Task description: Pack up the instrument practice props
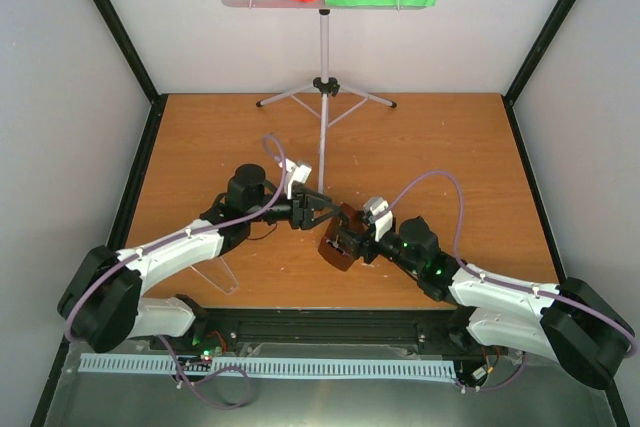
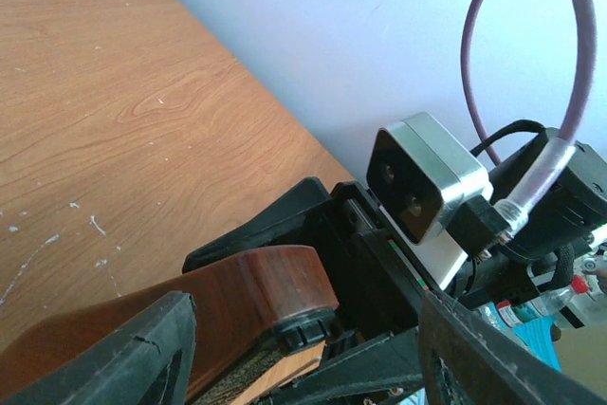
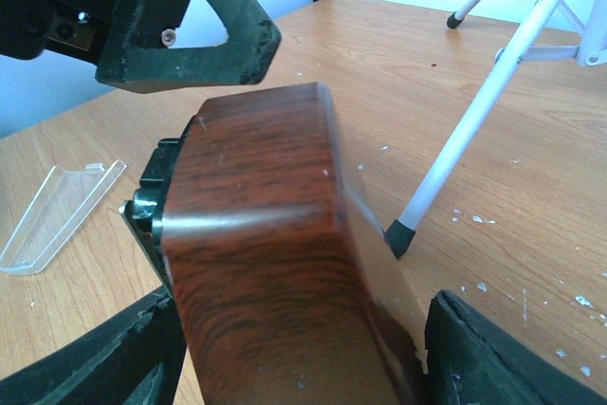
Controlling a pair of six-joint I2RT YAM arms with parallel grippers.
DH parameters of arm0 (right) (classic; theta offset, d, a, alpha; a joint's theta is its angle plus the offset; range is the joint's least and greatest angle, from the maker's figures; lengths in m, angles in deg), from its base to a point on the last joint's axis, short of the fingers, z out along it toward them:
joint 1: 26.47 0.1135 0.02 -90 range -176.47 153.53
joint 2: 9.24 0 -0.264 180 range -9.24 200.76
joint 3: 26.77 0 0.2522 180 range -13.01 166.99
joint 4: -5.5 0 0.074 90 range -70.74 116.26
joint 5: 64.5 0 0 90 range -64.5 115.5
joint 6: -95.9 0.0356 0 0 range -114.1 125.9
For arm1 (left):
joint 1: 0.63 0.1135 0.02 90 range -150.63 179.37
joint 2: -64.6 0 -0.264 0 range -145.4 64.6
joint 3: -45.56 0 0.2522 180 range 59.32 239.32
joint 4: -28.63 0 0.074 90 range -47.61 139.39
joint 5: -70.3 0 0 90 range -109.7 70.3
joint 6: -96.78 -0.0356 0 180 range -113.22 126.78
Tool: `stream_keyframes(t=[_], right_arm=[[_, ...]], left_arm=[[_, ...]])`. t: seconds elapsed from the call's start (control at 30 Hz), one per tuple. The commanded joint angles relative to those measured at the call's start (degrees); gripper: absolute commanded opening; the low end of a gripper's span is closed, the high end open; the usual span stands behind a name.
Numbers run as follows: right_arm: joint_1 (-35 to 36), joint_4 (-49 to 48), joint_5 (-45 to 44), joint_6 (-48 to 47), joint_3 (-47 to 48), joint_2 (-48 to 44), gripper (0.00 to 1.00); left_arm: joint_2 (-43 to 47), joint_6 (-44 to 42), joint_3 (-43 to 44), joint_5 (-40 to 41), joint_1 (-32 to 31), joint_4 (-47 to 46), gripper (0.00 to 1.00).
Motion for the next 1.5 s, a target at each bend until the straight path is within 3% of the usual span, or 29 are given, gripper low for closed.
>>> stream_keyframes(t=[0.0, 0.53, 1.47], right_arm=[[0.55, -1.69, -0.35, 0.43, -0.83, -0.99, 0.67], [0.57, -2.59, -0.59, 1.08, -2.21, -1.79, 0.62], [0.51, 1.27, -5.69, 3.01, 0.07, -0.12, 0.61]], left_arm=[[-2.0, 1.47, 3.47, -0.78, -0.34, -2.37, 0.64], [-7.13, 1.81, 6.27, -3.05, -0.59, -3.71, 0.57], [-7.35, 1.33, 5.8, -4.27, -1.48, -3.05, 0.57]])
